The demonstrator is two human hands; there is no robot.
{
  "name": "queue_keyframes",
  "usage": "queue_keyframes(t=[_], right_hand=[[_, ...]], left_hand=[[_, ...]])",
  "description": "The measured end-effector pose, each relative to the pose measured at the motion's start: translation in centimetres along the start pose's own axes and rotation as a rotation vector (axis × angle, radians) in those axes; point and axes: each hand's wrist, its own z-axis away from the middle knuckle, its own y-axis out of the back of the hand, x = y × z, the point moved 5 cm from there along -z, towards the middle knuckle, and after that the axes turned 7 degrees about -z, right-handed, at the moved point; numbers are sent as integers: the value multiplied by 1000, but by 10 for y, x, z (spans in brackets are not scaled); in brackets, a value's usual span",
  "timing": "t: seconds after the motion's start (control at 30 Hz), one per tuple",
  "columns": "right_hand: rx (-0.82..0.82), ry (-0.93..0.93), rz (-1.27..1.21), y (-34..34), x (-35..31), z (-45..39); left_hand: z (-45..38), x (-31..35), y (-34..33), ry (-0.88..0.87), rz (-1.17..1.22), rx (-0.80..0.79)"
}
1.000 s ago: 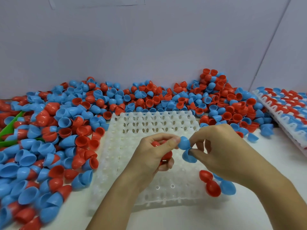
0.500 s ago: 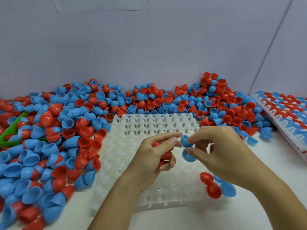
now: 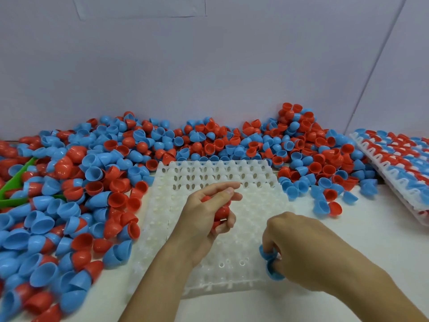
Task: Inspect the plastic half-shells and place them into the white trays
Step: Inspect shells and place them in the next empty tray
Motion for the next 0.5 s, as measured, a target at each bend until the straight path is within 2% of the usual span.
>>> queue_keyframes(t=[0.17, 0.33, 0.5], right_hand=[[-11, 9, 55, 1, -6, 2], [-12, 53, -11, 8, -5, 7], [176, 159, -169, 40, -14, 0]], left_hand=[[0, 0, -2, 14, 30, 9], [1, -1, 0, 52, 139, 7], [1, 0, 1, 72, 230, 73]])
